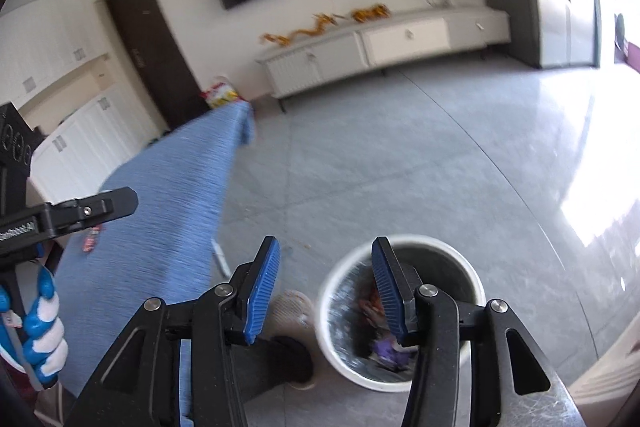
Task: Collect trash
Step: 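Return both tools to the remaining bags on the ottoman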
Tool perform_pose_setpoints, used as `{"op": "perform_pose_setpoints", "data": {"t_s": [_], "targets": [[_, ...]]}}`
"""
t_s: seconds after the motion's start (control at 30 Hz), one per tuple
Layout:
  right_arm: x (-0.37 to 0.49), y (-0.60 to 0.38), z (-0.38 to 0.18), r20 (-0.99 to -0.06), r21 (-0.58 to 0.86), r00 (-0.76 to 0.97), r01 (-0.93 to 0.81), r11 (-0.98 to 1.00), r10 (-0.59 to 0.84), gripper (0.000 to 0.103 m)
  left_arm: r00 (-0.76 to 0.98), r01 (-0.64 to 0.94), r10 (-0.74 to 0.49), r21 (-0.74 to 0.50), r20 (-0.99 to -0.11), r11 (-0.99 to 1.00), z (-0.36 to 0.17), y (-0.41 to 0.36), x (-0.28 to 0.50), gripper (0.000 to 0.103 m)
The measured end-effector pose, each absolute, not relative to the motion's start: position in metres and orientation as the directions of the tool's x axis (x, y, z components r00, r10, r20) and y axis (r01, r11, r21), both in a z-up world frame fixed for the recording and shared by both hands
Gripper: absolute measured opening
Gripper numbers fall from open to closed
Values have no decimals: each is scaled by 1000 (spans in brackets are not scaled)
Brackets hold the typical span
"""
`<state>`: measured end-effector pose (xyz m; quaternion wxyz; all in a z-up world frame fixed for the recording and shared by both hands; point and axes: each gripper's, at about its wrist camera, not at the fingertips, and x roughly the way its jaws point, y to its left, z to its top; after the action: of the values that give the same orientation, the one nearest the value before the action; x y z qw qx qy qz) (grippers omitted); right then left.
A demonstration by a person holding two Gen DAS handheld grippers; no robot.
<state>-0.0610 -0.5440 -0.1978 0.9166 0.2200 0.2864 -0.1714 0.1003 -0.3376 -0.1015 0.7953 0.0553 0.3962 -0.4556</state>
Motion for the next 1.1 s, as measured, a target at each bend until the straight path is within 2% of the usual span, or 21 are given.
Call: {"op": "perform_pose_setpoints", "data": {"t_s": [0.2, 0.4, 0.5, 0.63, 0.8, 1.1], "targets": [[-44, -487, -145, -514, 259, 846, 309, 915, -140, 57, 506, 660, -592, -160, -627, 734, -65, -252, 100, 55], [-34, -423, -106, -444, 194, 891, 200, 960, -96, 76, 716, 476, -436, -76, -546, 876, -34, -162, 88, 55], [-36, -396, -90, -411, 173, 908, 168, 970, -84, 83, 797, 375, -352, -55, -490, 925, -21, -121, 77, 69], [-42, -363, -70, -371, 159, 925, 155, 975, -86, 94, 858, 279, -279, -64, -432, 958, -7, -76, 58, 75], [-58, -336, -52, -327, 132, 941, 140, 981, -90, 98, 905, 188, -205, -83, -373, 979, 2, -32, 28, 82], [-77, -293, -31, -241, 103, 969, 88, 991, -61, 103, 960, 50, -67, -69, -272, 996, 24, 22, -24, 85]]}}
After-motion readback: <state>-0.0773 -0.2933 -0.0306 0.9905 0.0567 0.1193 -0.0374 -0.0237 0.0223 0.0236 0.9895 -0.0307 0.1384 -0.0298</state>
